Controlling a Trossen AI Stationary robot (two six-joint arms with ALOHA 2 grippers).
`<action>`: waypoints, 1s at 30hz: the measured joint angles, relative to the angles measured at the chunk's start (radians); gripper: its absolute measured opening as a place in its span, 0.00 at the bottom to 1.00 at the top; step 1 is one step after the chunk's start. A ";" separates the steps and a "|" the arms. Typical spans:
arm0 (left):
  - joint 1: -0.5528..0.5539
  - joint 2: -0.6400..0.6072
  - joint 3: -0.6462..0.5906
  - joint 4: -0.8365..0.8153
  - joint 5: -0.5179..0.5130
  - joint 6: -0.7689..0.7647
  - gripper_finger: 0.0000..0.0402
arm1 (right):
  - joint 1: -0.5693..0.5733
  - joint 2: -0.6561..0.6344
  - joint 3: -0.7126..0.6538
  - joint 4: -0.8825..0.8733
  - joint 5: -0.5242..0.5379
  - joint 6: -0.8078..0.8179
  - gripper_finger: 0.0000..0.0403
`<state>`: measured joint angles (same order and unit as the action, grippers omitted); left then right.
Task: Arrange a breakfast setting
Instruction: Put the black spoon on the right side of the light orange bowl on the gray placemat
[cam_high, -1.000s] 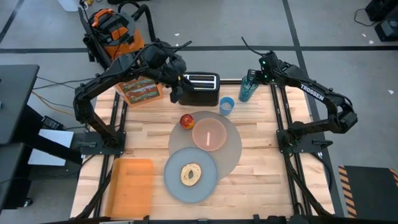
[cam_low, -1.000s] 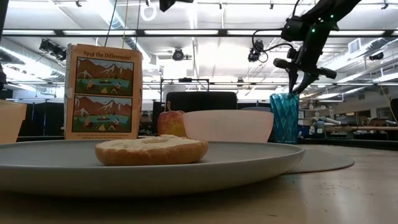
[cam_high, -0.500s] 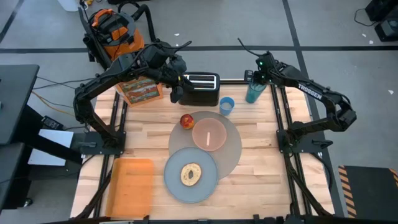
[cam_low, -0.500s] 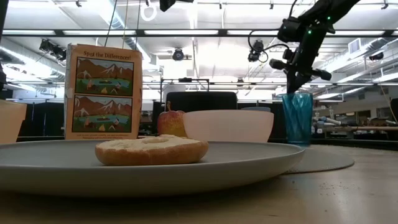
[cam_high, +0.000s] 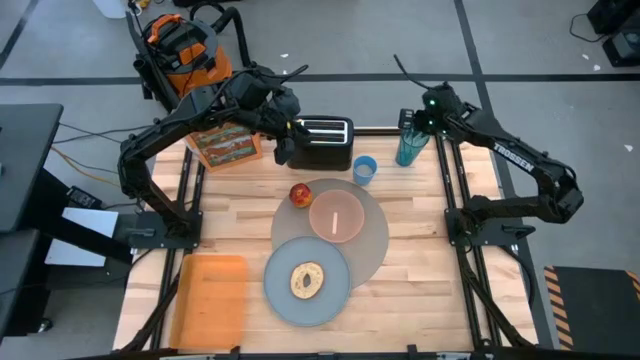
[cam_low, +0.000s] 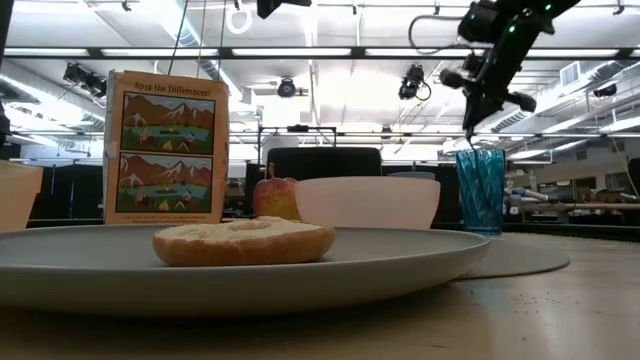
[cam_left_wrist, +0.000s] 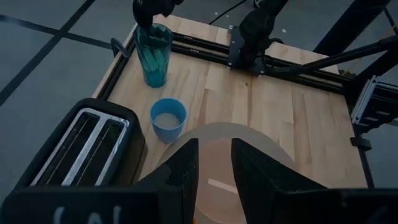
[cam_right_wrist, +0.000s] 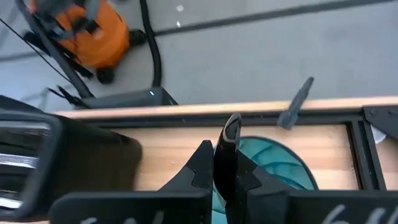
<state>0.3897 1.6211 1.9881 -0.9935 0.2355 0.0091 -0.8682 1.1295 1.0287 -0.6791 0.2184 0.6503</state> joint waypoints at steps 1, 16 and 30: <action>0.000 0.000 0.000 0.003 -0.001 0.004 0.26 | 0.003 -0.017 0.001 0.006 0.000 0.000 0.04; -0.055 0.000 0.000 0.067 -0.001 0.131 0.26 | 0.077 -0.099 0.339 -0.155 0.001 -0.093 0.04; -0.074 -0.037 0.141 0.000 -0.144 0.187 0.21 | 0.425 -0.092 0.546 -0.462 -0.347 0.270 0.04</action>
<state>0.3159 1.5845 2.1295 -0.9939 0.0915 0.1961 -0.4435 1.0377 1.5751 -1.1413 -0.1287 0.9206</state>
